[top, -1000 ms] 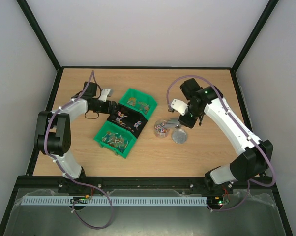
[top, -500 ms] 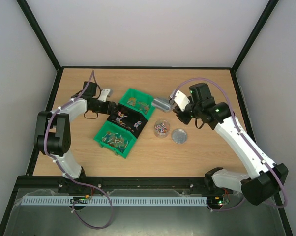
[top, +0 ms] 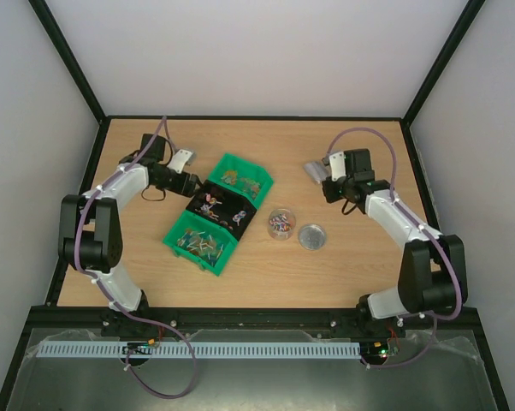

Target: Pack the candies

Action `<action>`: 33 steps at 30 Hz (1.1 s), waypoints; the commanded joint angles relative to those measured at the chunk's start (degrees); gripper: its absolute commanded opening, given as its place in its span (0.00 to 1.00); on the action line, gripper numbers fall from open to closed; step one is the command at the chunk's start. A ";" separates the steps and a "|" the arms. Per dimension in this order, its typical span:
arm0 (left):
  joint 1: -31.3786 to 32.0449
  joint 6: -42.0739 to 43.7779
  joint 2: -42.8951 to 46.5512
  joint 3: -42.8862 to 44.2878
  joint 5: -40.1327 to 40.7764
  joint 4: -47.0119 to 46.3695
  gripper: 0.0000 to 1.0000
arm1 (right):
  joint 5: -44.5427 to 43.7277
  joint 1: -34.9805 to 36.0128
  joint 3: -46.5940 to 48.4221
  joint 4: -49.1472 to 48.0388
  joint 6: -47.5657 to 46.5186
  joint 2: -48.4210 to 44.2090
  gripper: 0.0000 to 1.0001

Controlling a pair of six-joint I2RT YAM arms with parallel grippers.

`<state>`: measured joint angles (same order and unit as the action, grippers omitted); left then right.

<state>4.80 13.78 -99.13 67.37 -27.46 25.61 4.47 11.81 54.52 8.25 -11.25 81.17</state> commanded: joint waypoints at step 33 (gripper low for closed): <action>-0.86 9.37 -9.18 11.77 24.05 6.51 0.73 | 7.28 -11.06 -7.99 -2.00 -9.72 6.40 0.39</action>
<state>6.13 21.37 -106.37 76.20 -6.68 30.98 10.09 0.93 45.95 1.91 -20.45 89.34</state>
